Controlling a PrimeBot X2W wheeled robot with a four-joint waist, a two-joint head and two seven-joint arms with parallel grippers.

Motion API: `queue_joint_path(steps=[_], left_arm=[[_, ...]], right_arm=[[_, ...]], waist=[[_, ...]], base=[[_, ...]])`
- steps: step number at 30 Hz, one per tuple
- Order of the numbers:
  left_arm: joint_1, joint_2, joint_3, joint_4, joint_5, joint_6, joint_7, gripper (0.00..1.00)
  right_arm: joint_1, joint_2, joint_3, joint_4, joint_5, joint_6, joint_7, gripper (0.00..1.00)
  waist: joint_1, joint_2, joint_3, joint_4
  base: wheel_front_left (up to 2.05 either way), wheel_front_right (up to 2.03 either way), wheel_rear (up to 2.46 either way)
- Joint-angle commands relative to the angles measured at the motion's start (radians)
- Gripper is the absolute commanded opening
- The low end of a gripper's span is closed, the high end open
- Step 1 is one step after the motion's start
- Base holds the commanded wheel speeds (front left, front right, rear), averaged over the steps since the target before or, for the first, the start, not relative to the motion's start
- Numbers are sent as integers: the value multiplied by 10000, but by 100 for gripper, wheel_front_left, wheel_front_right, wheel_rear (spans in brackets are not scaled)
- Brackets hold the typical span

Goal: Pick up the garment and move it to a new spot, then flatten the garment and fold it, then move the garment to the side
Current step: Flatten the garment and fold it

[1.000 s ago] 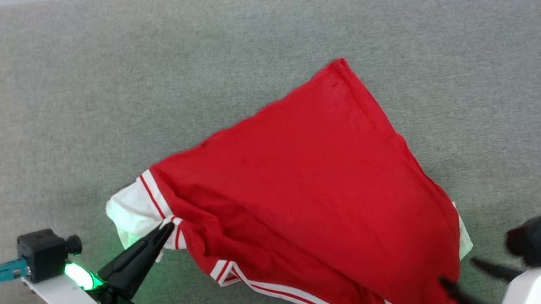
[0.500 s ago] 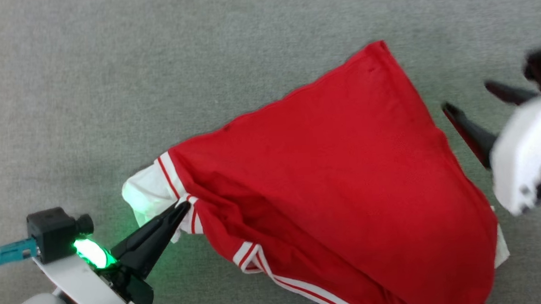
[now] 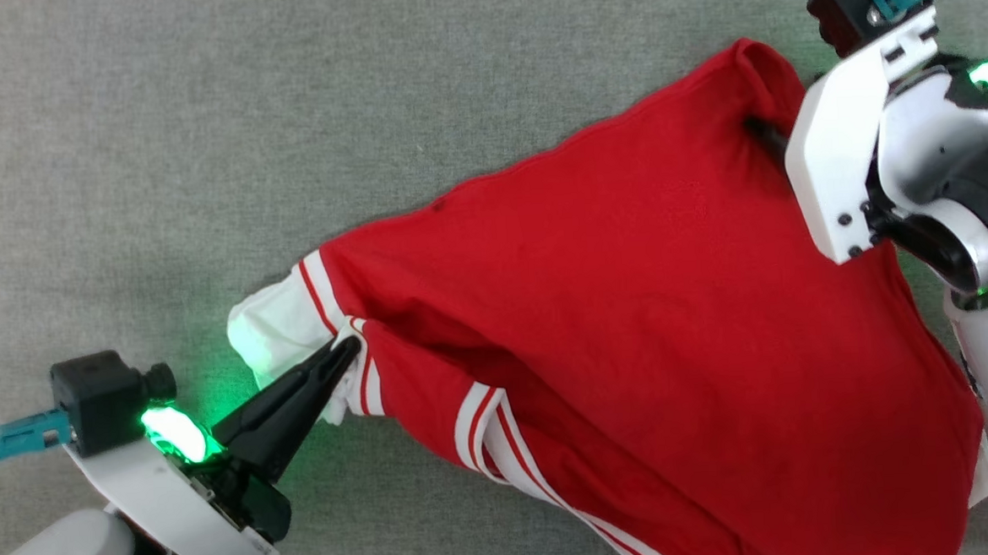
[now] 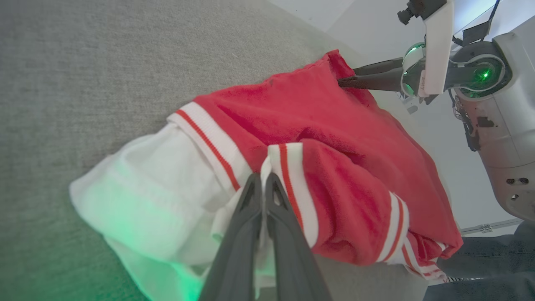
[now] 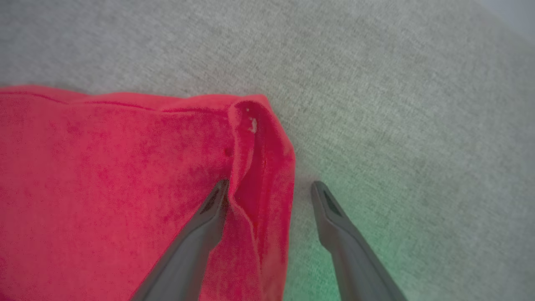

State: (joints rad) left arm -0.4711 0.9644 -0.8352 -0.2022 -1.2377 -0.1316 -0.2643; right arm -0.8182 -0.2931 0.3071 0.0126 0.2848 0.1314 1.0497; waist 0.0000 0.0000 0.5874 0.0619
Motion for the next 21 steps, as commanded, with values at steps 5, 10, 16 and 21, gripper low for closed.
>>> queue_joint_path(steps=[5,10,16,21], left_arm=[[-111,-15,-5,99,-83,21,7,0],[72,77,118,198,-152,21,7,0],[120,289,96,319,50,19,7,0],[-302,698,1,130,-210,19,7,0]], right_arm=[[116,172,413,1116,-5,-15,-36,19],[158,191,-9,1168,110,-15,-559,0],[456,545,-1132,851,261,-17,-1423,0],[627,811,-2286,520,203,-17,-2117,0]], waist=[[0,0,97,57],[0,0,-200,-65],[0,0,-656,-251],[0,0,-937,-588]], base=[[0,0,0],[0,0,0],[0,0,0],[0,0,0]])
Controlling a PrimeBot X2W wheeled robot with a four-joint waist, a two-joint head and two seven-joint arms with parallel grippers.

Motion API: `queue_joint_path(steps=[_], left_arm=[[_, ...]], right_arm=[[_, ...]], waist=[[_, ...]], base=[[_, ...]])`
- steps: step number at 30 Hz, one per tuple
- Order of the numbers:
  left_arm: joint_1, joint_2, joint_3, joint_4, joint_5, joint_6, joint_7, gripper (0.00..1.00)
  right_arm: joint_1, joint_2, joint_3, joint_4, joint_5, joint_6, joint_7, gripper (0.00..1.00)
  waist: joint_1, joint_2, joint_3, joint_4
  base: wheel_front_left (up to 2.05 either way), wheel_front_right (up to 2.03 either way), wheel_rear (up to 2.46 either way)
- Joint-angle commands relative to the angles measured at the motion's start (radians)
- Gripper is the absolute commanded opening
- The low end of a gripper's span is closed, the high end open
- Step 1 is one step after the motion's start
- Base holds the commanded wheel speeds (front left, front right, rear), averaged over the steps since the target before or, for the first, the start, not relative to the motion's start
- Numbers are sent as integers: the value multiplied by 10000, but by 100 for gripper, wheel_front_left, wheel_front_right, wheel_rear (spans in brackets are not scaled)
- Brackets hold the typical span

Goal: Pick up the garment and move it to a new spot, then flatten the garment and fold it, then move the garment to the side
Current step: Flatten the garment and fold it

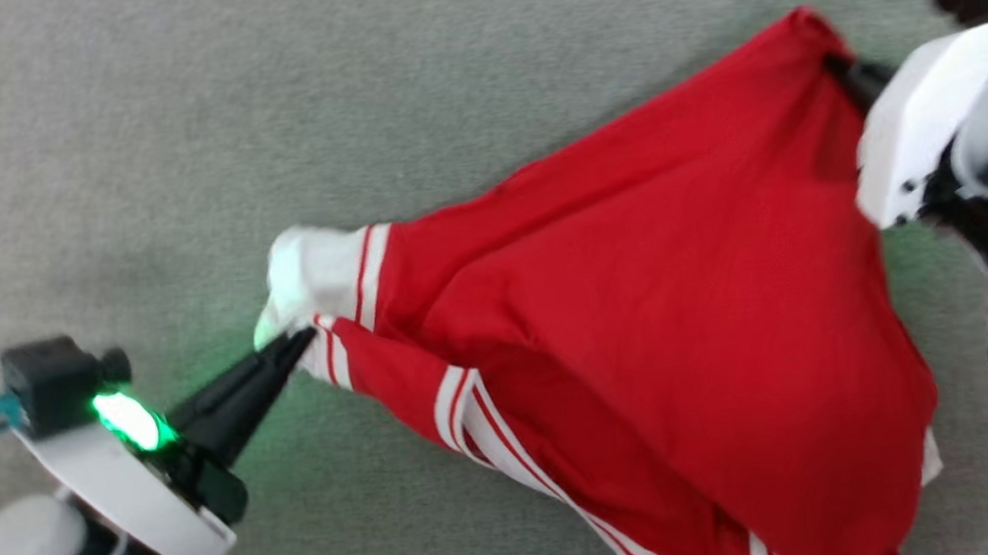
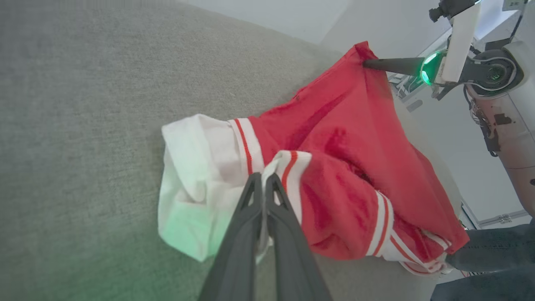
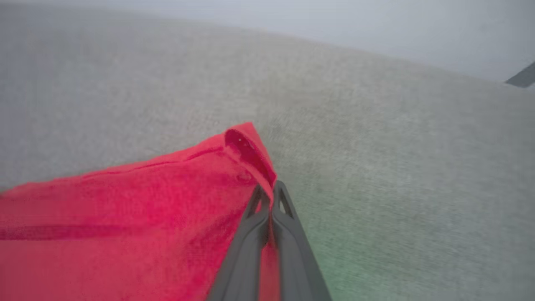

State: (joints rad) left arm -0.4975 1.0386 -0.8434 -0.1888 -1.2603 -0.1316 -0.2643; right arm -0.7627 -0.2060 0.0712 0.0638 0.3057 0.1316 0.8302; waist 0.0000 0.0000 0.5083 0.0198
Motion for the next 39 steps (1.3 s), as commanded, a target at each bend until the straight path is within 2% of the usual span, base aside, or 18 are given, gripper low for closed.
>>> queue_joint_path(steps=[1,4,6,9,13,17,22,26,28,31,34,39], left_arm=[[-224,28,0,-66,-119,19,7,0],[-1217,395,-290,-124,-529,21,118,0],[-2196,387,-381,-87,-854,19,334,0],[-3956,344,10,499,-1588,19,755,0],[-6372,-44,568,1844,-2380,19,1858,0],[-8775,-490,1065,3529,-2388,21,2643,0],[-11545,-1345,1705,5560,-2054,21,2426,0],[-12800,-1741,1822,6284,-1944,22,2079,0],[-12900,-1899,1824,6346,-2210,23,2039,0],[-12148,-1806,1492,6142,-2446,23,2058,0],[-10925,-1512,1255,5551,-2763,19,1811,0],[-7837,-994,1126,4247,-3654,19,885,0]], right_arm=[[-9,61,-140,-19,-35,-19,-105,0],[-512,423,-812,57,-274,-19,-690,0],[-899,704,-1241,207,-573,-19,-1064,0],[-1883,1179,-1989,478,-966,-17,-1534,0],[-3497,1478,-2887,813,-1743,-17,-2335,0],[-5324,1560,-3564,1469,-1889,-19,-3471,0],[-7124,1516,-4008,2516,-1931,-23,-5041,0],[-8038,1523,-4244,3301,-2160,-25,-6022,0],[-8242,1523,-4185,3862,-2260,-26,-6250,0],[-8031,1539,-3935,4594,-2315,-23,-6413,0],[-7344,1537,-3543,5163,-2001,-20,-6534,0],[-5617,1565,-2640,5508,-1580,-19,-6433,0]], waist=[[0,0,-171,-244],[0,0,-95,-463],[0,0,41,-556],[0,0,423,-695],[0,0,977,-920],[0,0,1343,-1180],[0,0,1345,-1456],[0,0,1179,-1507],[0,0,1107,-1482],[0,0,1070,-1414],[0,0,972,-1424],[0,0,755,-1402]], base=[[0,0,0],[0,0,0],[0,0,0],[0,0,0],[0,0,0],[0,0,0],[0,0,0],[0,0,0],[0,0,0],[0,0,0],[0,0,0],[0,0,0]])
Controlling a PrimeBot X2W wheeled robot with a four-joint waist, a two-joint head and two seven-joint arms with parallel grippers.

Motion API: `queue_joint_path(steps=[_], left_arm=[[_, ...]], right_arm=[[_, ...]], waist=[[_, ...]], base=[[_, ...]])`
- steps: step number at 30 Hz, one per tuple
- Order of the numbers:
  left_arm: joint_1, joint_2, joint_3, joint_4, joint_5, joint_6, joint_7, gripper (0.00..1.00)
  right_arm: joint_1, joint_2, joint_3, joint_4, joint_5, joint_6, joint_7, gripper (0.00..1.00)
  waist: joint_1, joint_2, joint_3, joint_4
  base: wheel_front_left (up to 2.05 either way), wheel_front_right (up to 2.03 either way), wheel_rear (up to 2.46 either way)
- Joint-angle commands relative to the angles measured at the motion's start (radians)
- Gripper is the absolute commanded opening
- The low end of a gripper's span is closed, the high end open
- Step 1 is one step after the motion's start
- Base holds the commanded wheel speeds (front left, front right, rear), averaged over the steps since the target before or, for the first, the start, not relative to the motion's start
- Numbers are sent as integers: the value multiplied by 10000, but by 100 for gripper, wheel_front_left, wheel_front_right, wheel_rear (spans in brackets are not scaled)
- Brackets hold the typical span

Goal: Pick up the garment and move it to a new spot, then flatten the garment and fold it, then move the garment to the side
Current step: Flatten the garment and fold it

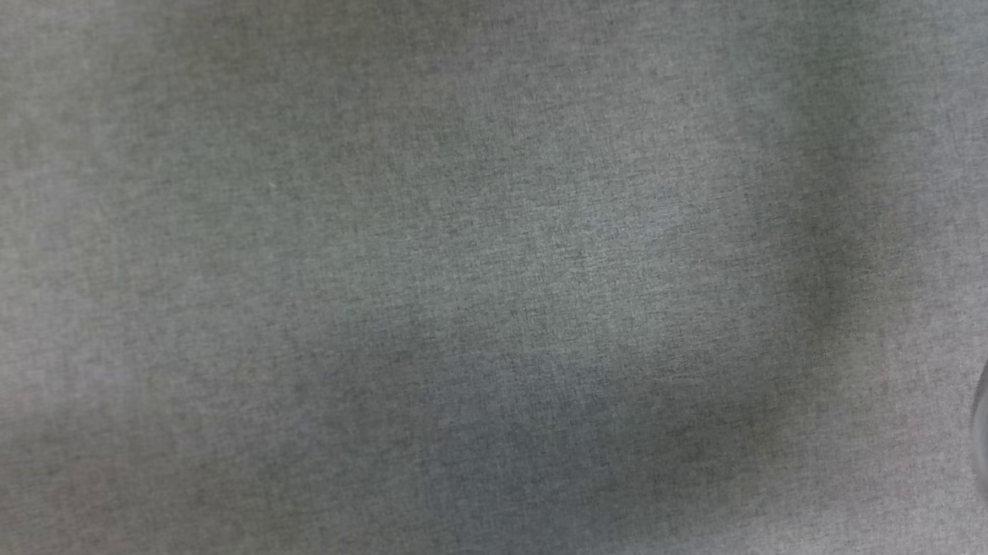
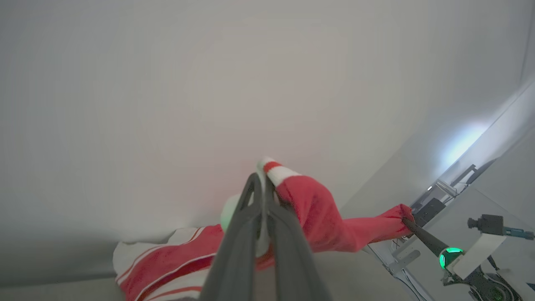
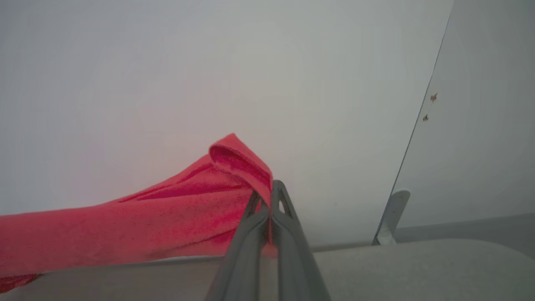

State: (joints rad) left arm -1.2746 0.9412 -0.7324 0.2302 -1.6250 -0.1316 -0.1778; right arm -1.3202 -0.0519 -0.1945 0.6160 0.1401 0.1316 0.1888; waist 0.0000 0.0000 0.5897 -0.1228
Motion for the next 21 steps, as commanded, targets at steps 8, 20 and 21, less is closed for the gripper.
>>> queue_joint_path(steps=[8,20,21], left_arm=[[4553,148,716,-2756,-506,19,-776,0],[10039,-517,3254,-5177,869,18,-851,0],[10517,-625,3459,-5411,1023,18,-852,0]], right_arm=[[3355,16,433,-1923,1079,-19,810,0],[9539,-4,971,-7457,2356,-19,3115,0],[9932,6,993,-7758,2397,-17,3288,0]], waist=[[0,0,-599,324],[0,0,-1632,419],[0,0,-1719,414]], base=[[0,0,0],[0,0,0],[0,0,0]])
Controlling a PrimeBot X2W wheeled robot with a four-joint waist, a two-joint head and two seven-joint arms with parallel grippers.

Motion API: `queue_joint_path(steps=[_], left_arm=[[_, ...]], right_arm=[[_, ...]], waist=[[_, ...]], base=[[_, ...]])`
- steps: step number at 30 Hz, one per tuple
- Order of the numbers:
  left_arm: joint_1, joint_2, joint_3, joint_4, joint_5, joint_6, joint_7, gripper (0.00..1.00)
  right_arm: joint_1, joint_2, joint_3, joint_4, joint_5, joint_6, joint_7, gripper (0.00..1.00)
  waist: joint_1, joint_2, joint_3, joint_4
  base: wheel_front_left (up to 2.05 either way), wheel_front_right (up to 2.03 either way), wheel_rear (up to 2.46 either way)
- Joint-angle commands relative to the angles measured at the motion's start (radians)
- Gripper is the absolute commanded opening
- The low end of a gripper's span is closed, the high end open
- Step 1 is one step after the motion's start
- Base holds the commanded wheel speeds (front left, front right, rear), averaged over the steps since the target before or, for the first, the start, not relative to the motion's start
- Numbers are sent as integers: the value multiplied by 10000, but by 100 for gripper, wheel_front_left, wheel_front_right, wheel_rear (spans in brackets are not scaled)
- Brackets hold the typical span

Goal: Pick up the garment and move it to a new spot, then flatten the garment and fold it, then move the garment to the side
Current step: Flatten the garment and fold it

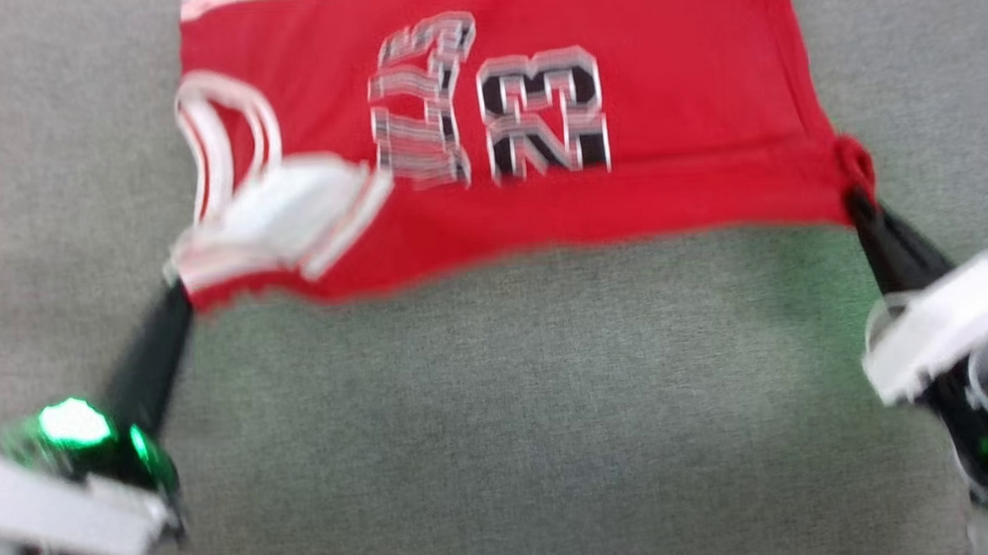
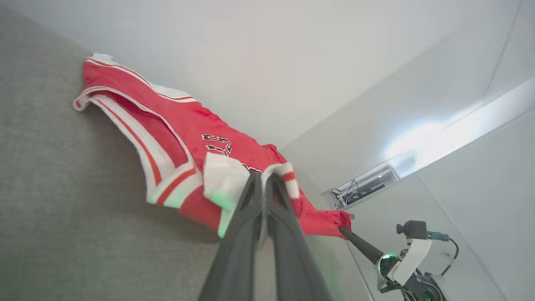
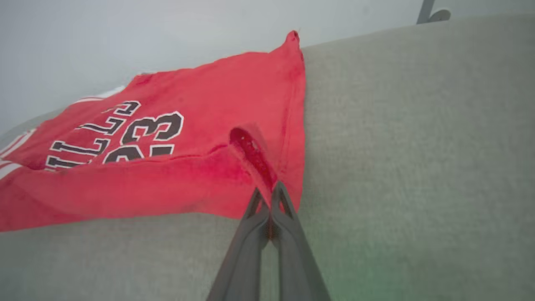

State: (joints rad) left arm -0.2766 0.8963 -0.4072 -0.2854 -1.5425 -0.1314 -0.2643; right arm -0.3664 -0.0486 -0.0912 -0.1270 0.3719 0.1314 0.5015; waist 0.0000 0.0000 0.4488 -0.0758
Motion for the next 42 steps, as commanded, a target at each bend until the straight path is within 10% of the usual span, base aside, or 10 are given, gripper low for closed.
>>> queue_joint_path(steps=[1,17,30,42], left_arm=[[1009,-240,400,-436,377,16,12,0],[4642,-212,1585,-2475,1681,16,9,0],[1583,663,866,-1925,1156,16,9,0],[-229,337,193,160,834,18,8,0]], right_arm=[[777,-10,-22,-619,154,-15,320,0],[4350,-14,-641,-4146,929,-15,1562,0],[2123,-16,-517,-2935,826,-15,1383,0],[699,-23,-857,-820,722,-15,171,0]], waist=[[0,0,-391,-60],[0,0,-467,-49],[0,0,68,-180],[0,0,896,-189]], base=[[0,0,0],[0,0,0],[0,0,0],[0,0,0]])
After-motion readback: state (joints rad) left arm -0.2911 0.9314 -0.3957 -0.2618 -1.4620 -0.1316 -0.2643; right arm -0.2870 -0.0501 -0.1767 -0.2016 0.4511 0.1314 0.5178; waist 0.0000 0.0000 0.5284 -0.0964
